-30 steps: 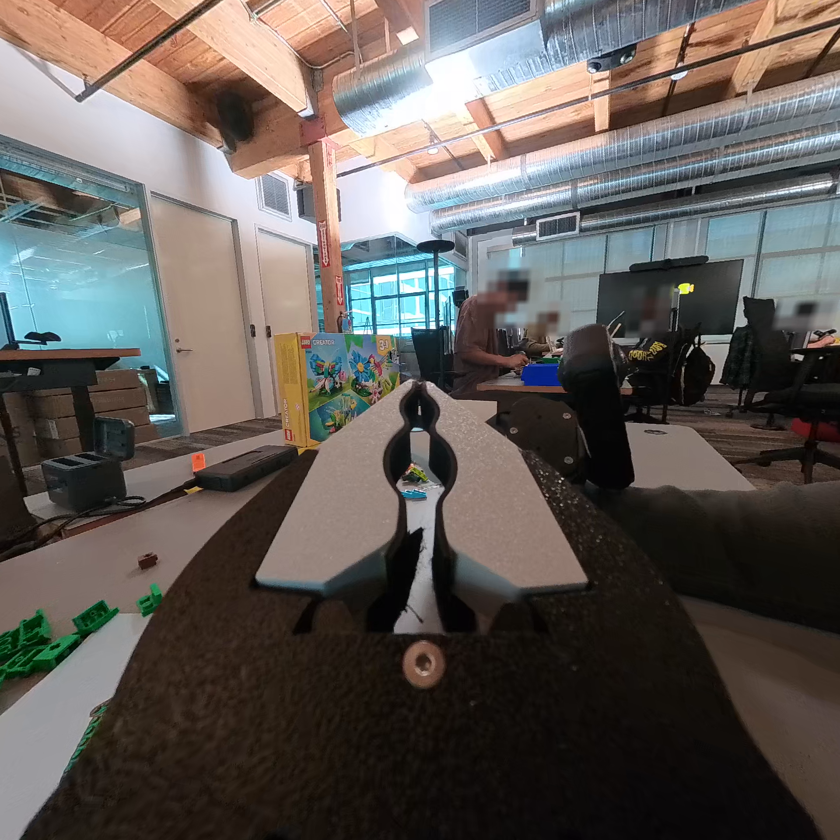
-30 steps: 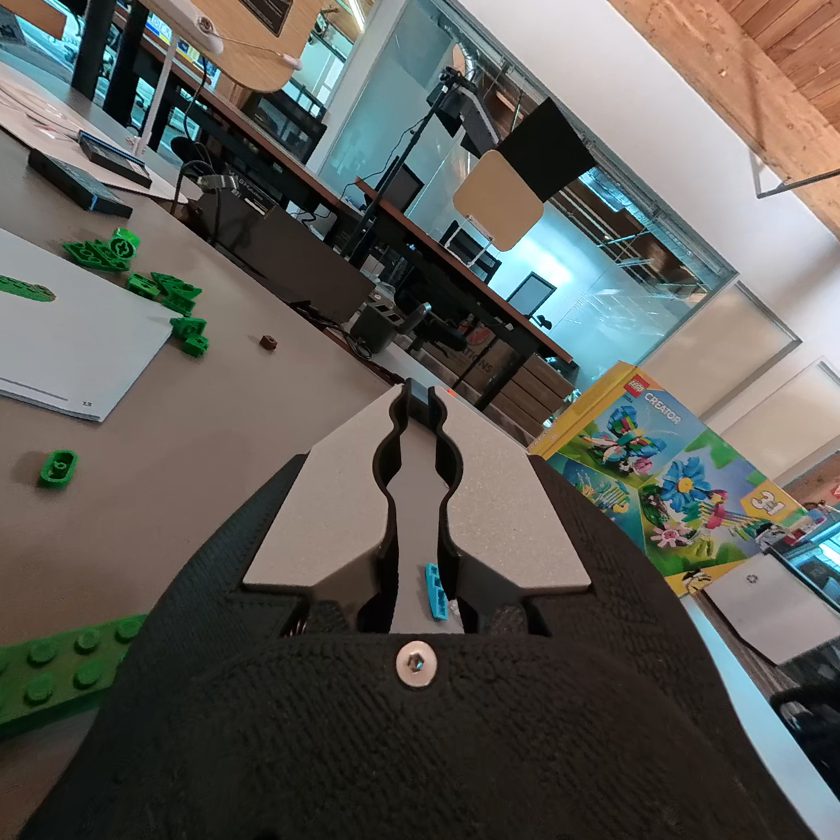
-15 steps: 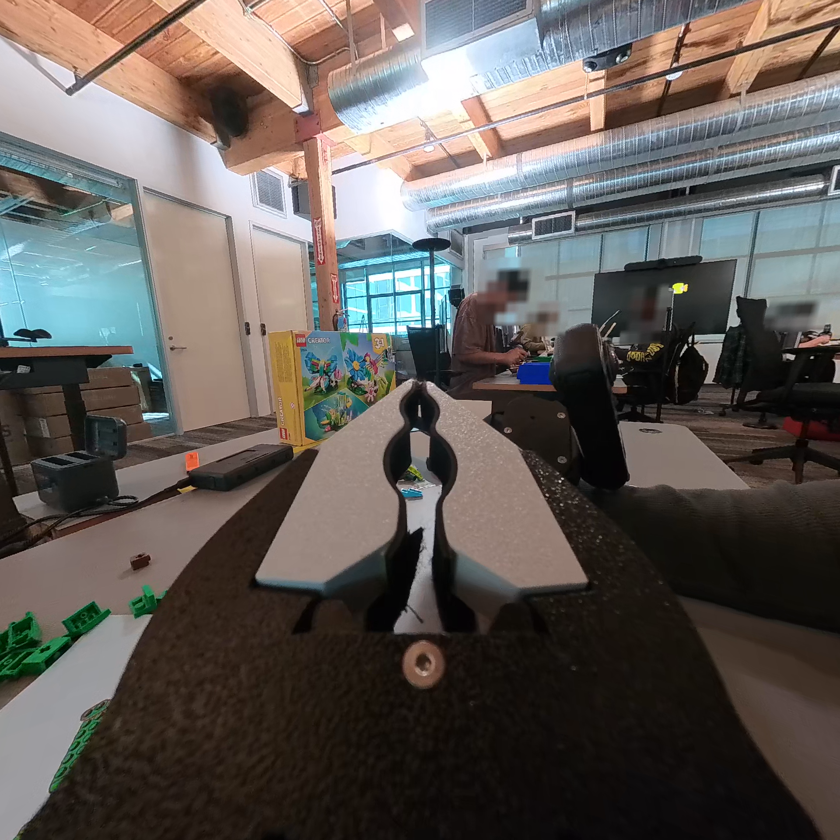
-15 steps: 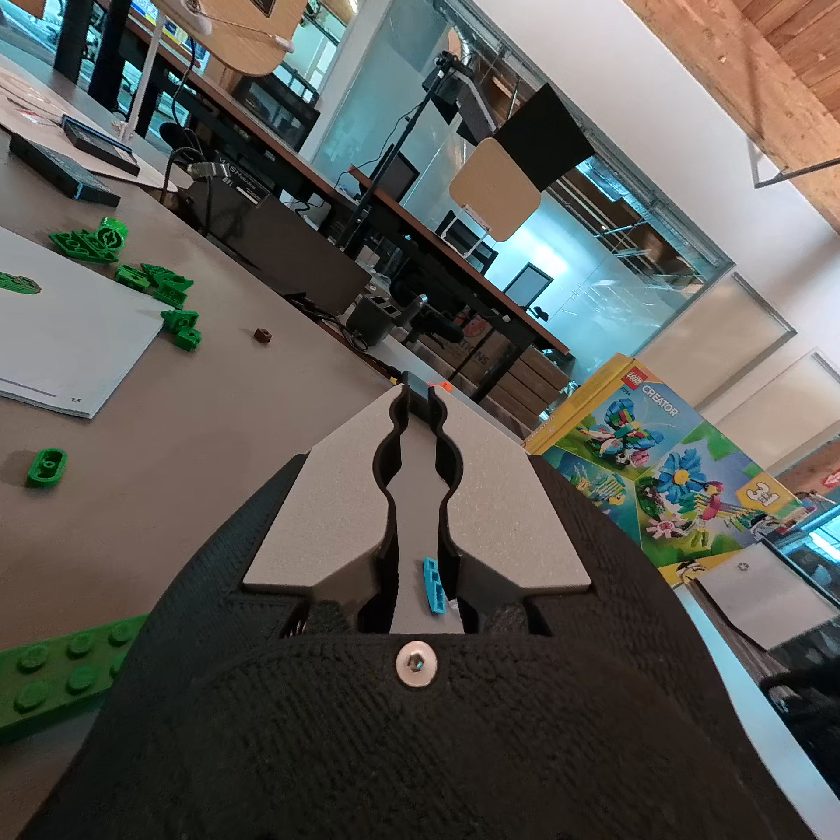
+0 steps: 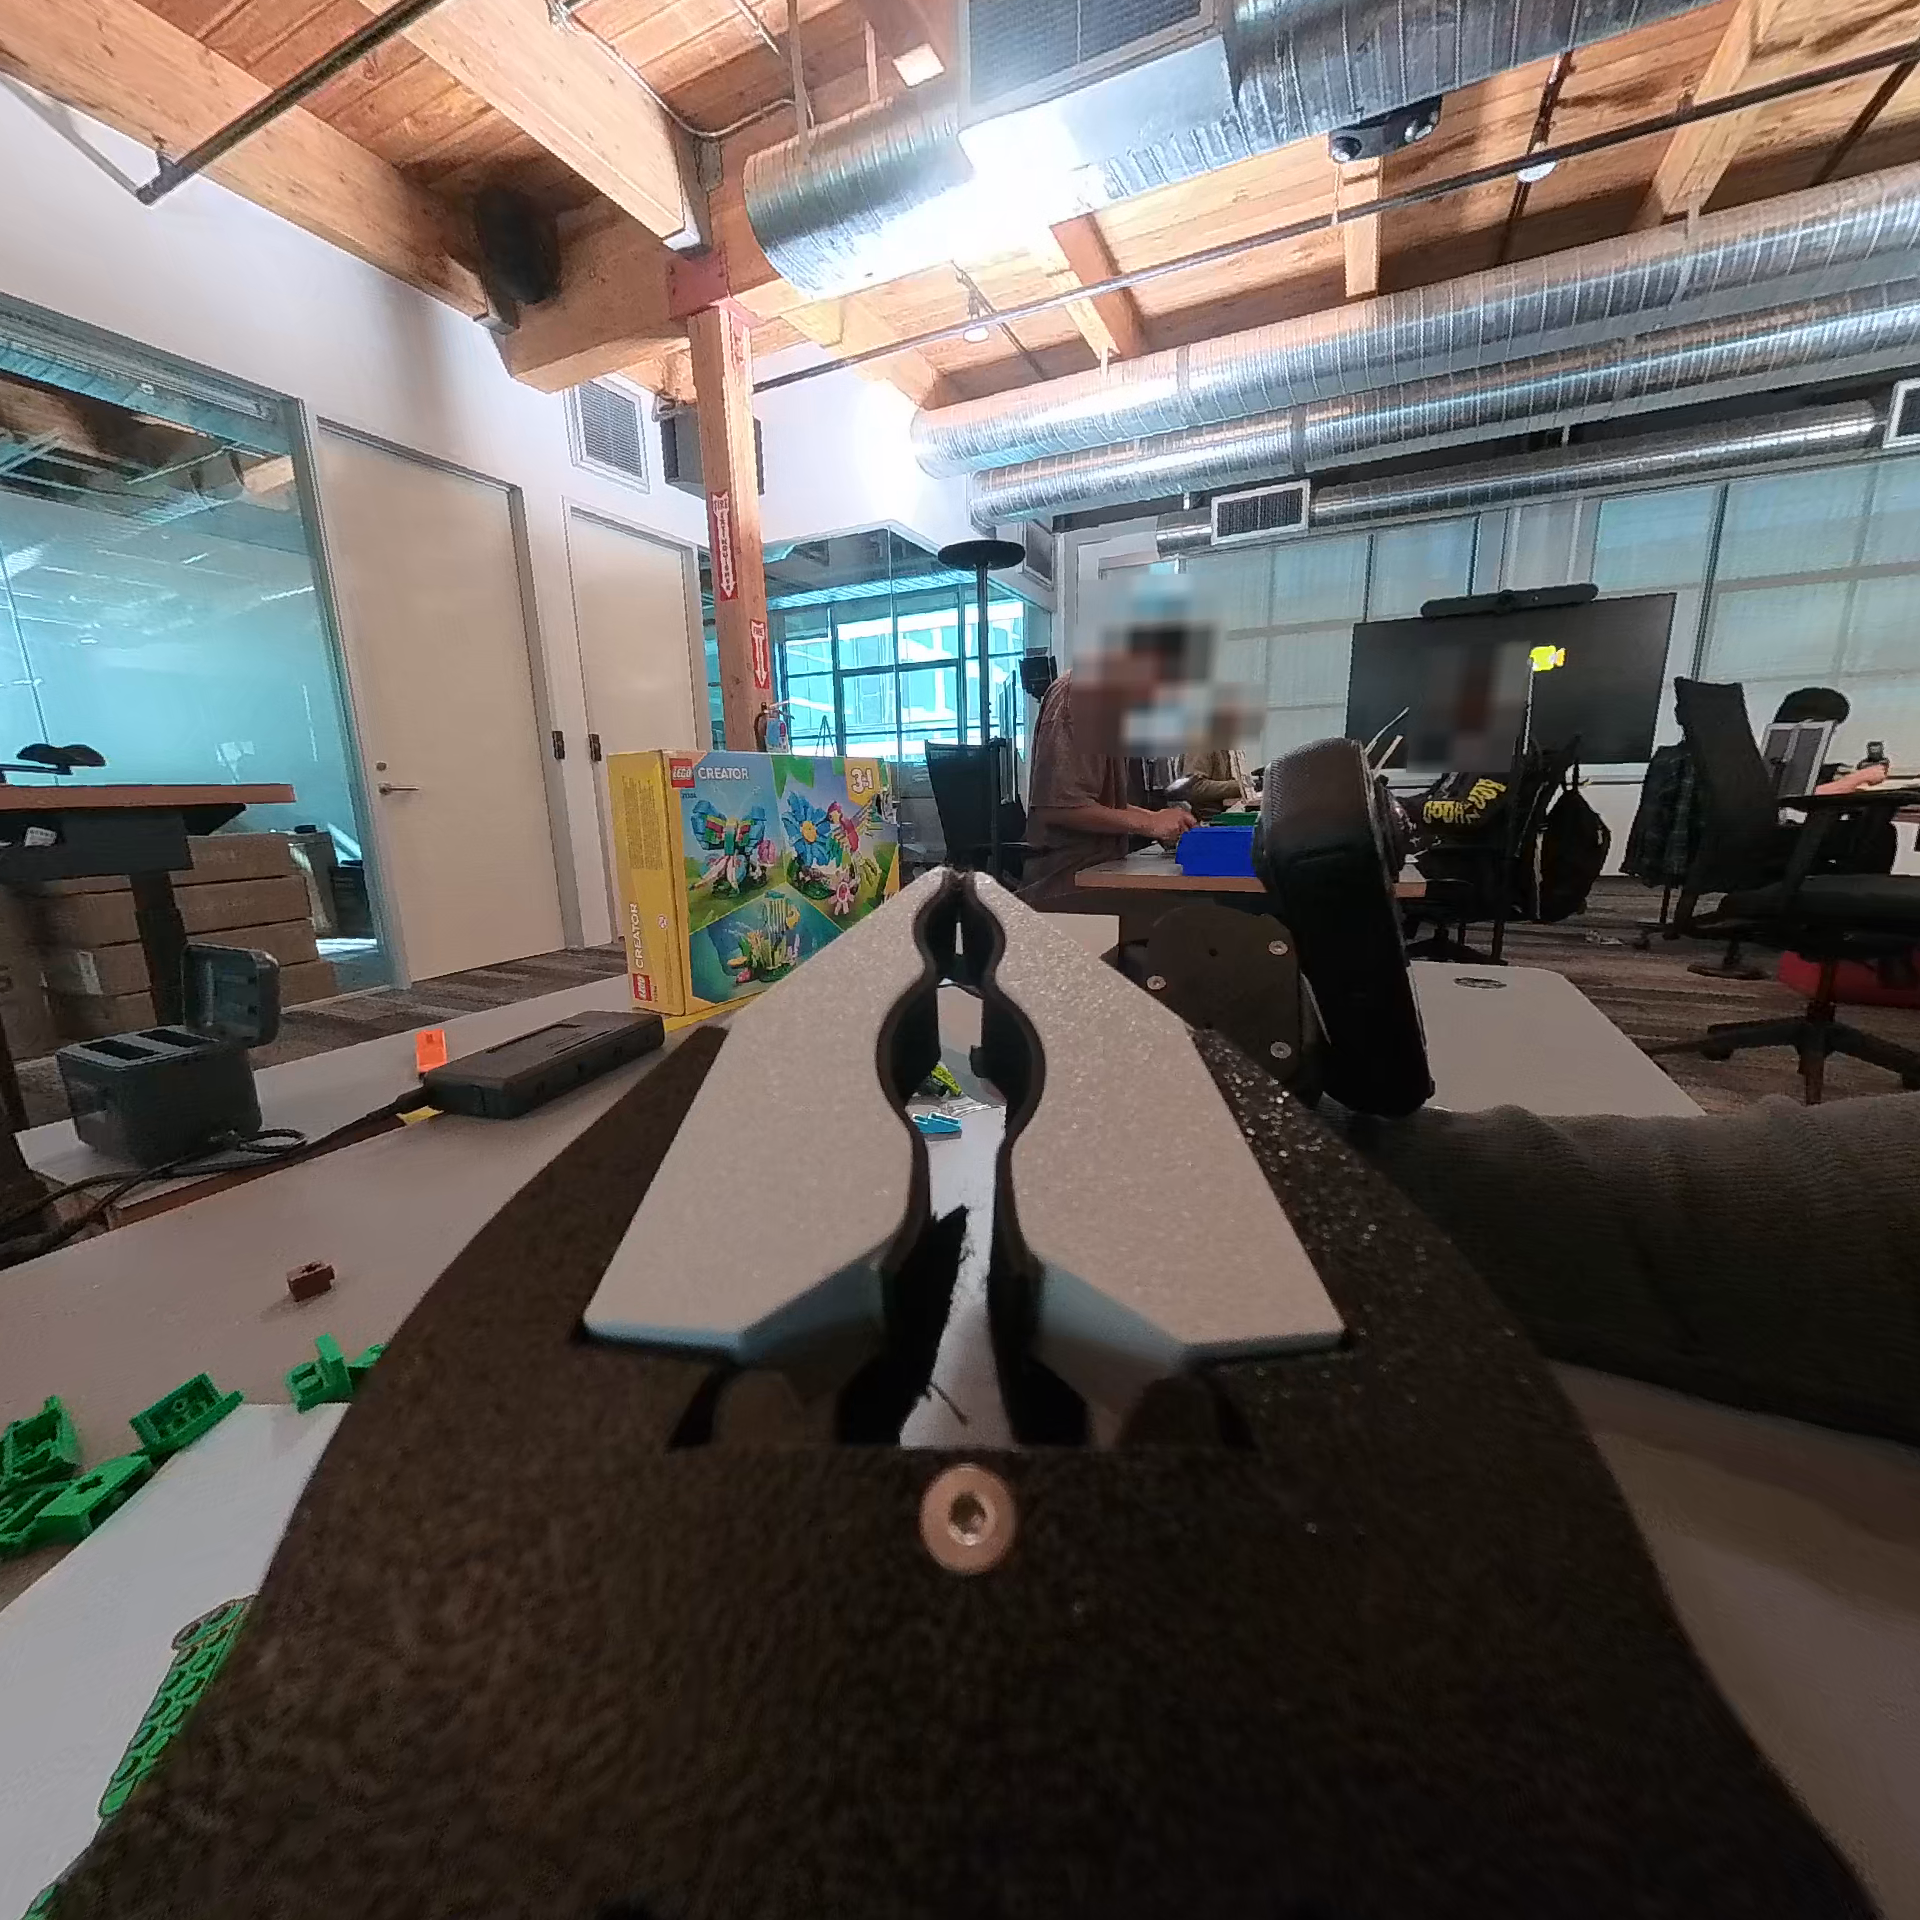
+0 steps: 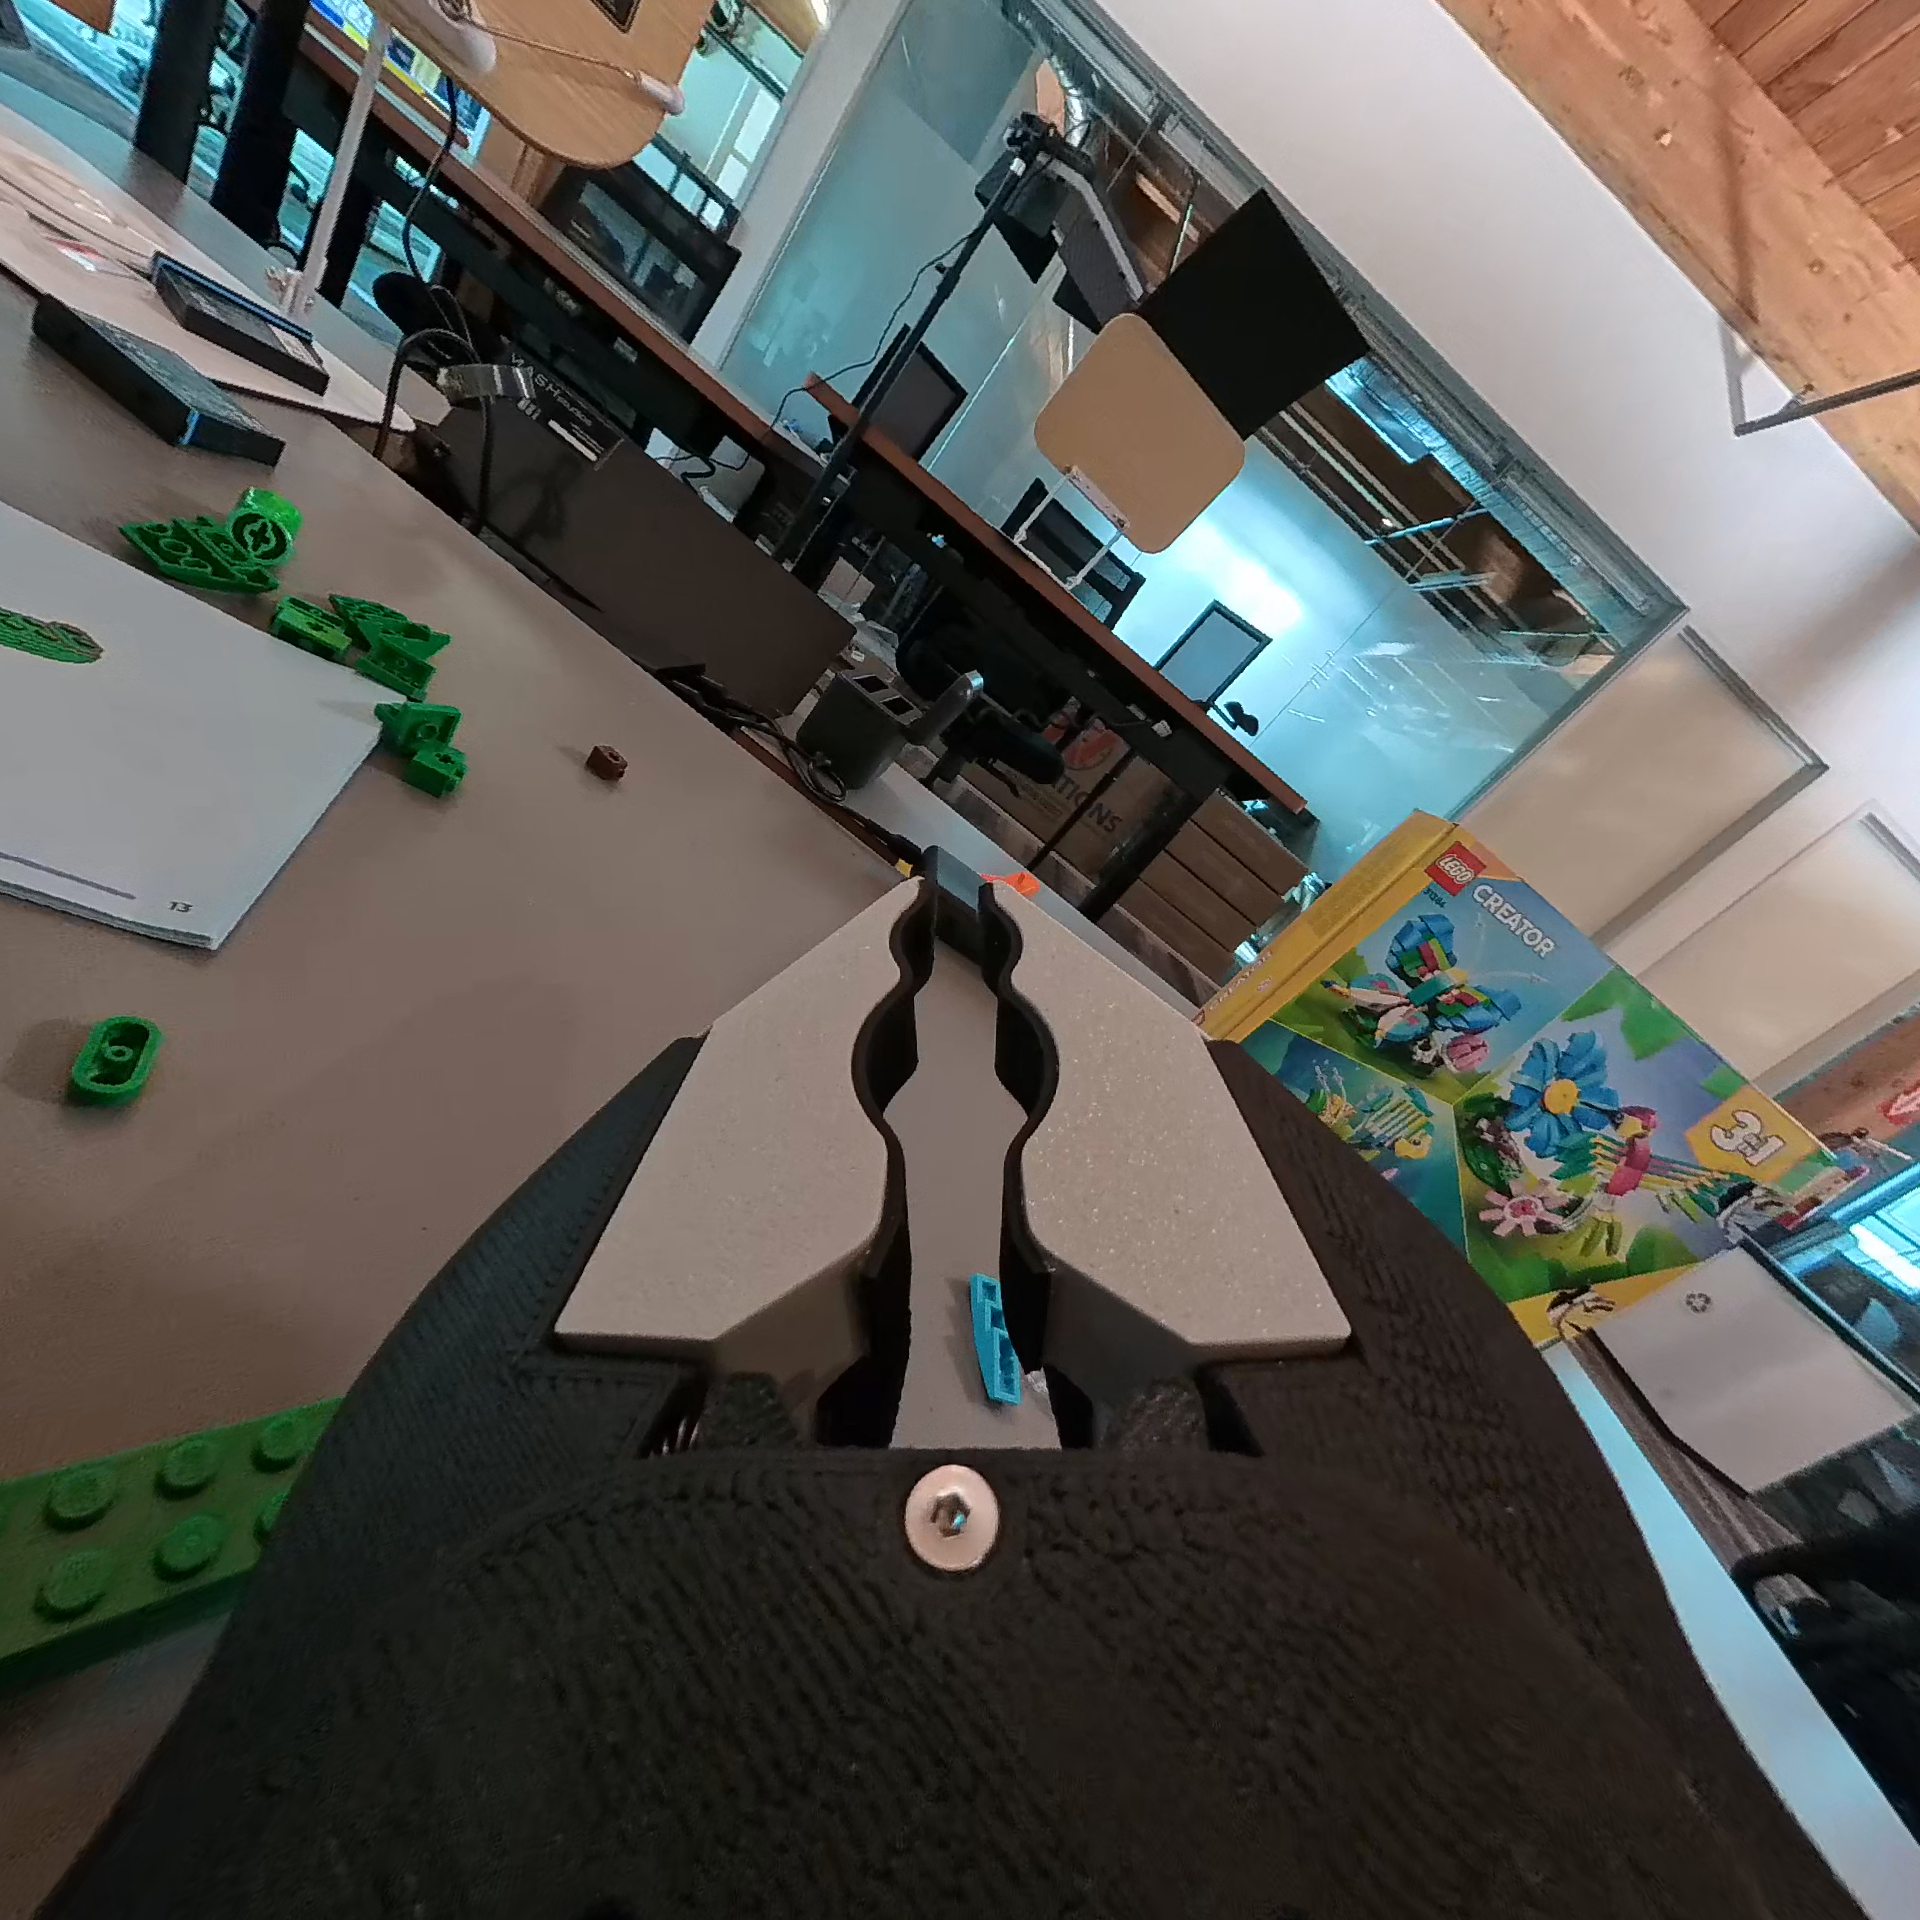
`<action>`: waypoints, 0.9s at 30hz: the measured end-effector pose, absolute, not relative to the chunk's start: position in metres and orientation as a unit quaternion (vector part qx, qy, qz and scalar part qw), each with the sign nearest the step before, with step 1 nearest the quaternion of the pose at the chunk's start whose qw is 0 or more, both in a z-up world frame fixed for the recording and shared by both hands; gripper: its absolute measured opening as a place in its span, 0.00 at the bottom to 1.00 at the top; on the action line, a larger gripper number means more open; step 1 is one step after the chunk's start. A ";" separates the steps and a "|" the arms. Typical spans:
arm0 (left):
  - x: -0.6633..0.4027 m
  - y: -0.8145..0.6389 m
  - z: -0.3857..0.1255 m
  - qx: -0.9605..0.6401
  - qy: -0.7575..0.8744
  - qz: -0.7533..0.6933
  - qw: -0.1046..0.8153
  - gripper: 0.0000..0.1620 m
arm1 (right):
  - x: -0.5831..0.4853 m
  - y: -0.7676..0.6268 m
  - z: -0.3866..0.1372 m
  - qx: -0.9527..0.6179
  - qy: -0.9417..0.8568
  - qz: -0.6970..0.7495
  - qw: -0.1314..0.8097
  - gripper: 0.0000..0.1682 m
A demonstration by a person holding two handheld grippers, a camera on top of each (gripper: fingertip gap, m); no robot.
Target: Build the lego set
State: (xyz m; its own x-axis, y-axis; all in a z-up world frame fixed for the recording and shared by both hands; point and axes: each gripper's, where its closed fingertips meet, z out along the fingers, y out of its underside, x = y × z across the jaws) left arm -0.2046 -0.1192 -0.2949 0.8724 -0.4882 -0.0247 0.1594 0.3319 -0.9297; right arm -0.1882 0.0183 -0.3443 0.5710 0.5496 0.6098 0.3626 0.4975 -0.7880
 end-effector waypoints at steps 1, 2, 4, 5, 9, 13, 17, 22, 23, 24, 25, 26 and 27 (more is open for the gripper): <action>-0.205 -0.119 -0.295 -0.542 0.152 -0.202 0.802 0.00 | -0.188 0.018 -0.344 -0.497 -0.459 0.063 0.734 0.04; -0.205 -0.119 -0.295 -0.542 0.152 -0.202 0.802 0.00 | -0.189 0.018 -0.345 -0.496 -0.460 0.063 0.734 0.04; -0.205 -0.119 -0.295 -0.542 0.152 -0.203 0.801 0.00 | -0.189 0.018 -0.345 -0.496 -0.461 0.062 0.733 0.04; -0.205 -0.119 -0.295 -0.542 0.152 -0.203 0.801 0.00 | -0.189 0.018 -0.345 -0.496 -0.462 0.062 0.733 0.04; -0.205 -0.119 -0.295 -0.541 0.152 -0.203 0.802 0.00 | -0.189 0.018 -0.345 -0.495 -0.464 0.060 0.733 0.04; -0.208 -0.119 -0.294 -0.541 0.144 -0.202 0.804 0.00 | -0.190 0.018 -0.346 -0.495 -0.464 0.060 0.732 0.04; -0.230 -0.113 -0.291 -0.544 0.082 -0.197 0.811 0.00 | -0.190 0.018 -0.346 -0.497 -0.464 0.068 0.730 0.04; -0.241 -0.107 -0.294 -0.552 0.048 -0.214 0.804 0.00 | -0.189 0.018 -0.345 -0.499 -0.459 0.077 0.731 0.04; -0.240 -0.107 -0.294 -0.551 0.050 -0.215 0.804 0.00 | -0.188 0.018 -0.345 -0.500 -0.458 0.079 0.731 0.04; -0.239 -0.108 -0.294 -0.551 0.054 -0.215 0.805 0.00 | -0.188 0.018 -0.344 -0.500 -0.458 0.080 0.731 0.04; -0.237 -0.108 -0.294 -0.551 0.057 -0.215 0.804 0.00 | -0.188 0.018 -0.344 -0.500 -0.457 0.082 0.731 0.04; -0.236 -0.108 -0.294 -0.550 0.060 -0.216 0.804 0.00 | -0.188 0.018 -0.344 -0.500 -0.457 0.083 0.731 0.04; -0.236 -0.109 -0.294 -0.550 0.062 -0.216 0.805 0.00 | -0.188 0.018 -0.344 -0.500 -0.457 0.083 0.731 0.04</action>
State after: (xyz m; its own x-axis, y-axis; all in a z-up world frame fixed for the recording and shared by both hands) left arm -0.2357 -0.1086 -0.2936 0.8990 -0.4155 0.1385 0.2800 0.3021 -0.9112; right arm -0.1884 0.0178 -0.3441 0.5675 0.5795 0.5849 0.3356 0.4858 -0.8070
